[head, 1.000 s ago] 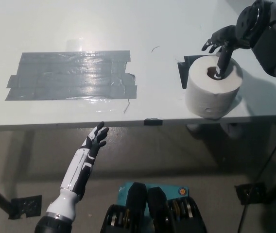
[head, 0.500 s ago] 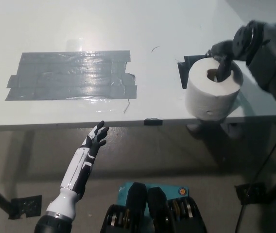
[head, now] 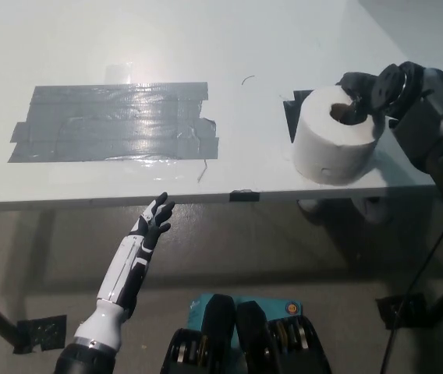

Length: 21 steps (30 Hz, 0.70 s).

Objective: A toilet paper roll is kept on the black spot on the desk infront of the robot and the robot inserts its right thumb into the hole in the centre to grab the roll. Then it passes the roll to a person.

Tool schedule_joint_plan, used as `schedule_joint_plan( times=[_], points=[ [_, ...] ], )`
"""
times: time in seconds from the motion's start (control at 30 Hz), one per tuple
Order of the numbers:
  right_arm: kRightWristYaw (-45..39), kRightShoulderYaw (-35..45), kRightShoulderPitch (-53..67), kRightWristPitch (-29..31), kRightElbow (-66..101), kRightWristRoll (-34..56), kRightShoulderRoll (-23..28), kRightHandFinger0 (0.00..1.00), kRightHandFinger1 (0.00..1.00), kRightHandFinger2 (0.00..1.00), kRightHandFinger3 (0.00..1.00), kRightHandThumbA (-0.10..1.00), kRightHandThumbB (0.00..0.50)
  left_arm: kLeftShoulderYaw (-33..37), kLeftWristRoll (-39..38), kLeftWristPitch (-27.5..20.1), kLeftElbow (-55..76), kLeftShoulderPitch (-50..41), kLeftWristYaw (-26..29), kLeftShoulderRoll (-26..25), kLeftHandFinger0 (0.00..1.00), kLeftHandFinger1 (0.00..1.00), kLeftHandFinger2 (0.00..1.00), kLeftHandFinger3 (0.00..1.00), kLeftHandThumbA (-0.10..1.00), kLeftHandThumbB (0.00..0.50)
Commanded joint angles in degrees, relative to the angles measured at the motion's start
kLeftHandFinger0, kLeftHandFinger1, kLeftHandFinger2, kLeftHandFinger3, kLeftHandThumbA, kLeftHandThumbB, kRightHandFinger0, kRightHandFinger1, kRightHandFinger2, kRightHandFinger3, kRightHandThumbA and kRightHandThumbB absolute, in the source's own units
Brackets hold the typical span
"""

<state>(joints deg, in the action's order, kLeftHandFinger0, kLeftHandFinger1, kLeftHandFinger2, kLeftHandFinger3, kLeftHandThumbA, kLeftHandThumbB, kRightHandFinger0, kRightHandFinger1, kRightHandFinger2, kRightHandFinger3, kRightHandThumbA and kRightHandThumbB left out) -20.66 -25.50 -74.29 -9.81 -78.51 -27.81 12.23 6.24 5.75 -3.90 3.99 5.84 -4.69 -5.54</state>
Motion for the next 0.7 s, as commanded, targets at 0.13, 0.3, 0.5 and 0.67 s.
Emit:
schedule_joint_plan(
  times=[0.13,0.3,0.5,0.67],
  points=[
    [8.4,22.5,1.5,1.2,0.7,18.1,1.9,0.00,0.47,0.88,0.93,-0.10,0.216,-0.2,0.0,0.3,1.9,2.1,-0.8,-0.8,1.00,1.00,1.00,1.00,1.00,0.238],
    [4.2,48.7,4.1,-1.5,-0.1,39.9,3.0,0.00,0.41,0.75,1.00,-0.10,0.215,-0.4,-0.1,0.4,1.6,2.1,-0.7,-0.8,1.00,1.00,1.00,1.00,1.00,0.251],
    [1.8,62.2,6.8,-4.4,0.4,48.2,2.6,0.00,0.16,0.60,1.00,-0.10,0.186,-0.5,-0.1,0.1,1.5,1.9,-0.6,-0.8,1.00,1.00,1.00,1.00,1.00,0.243],
    [-0.7,71.4,8.7,-7.0,0.5,53.0,2.2,0.00,0.11,0.64,1.00,-0.10,0.152,-0.6,-0.6,-0.8,1.0,1.7,-0.6,-0.9,1.00,1.00,1.00,1.00,1.00,0.236]
  ],
)
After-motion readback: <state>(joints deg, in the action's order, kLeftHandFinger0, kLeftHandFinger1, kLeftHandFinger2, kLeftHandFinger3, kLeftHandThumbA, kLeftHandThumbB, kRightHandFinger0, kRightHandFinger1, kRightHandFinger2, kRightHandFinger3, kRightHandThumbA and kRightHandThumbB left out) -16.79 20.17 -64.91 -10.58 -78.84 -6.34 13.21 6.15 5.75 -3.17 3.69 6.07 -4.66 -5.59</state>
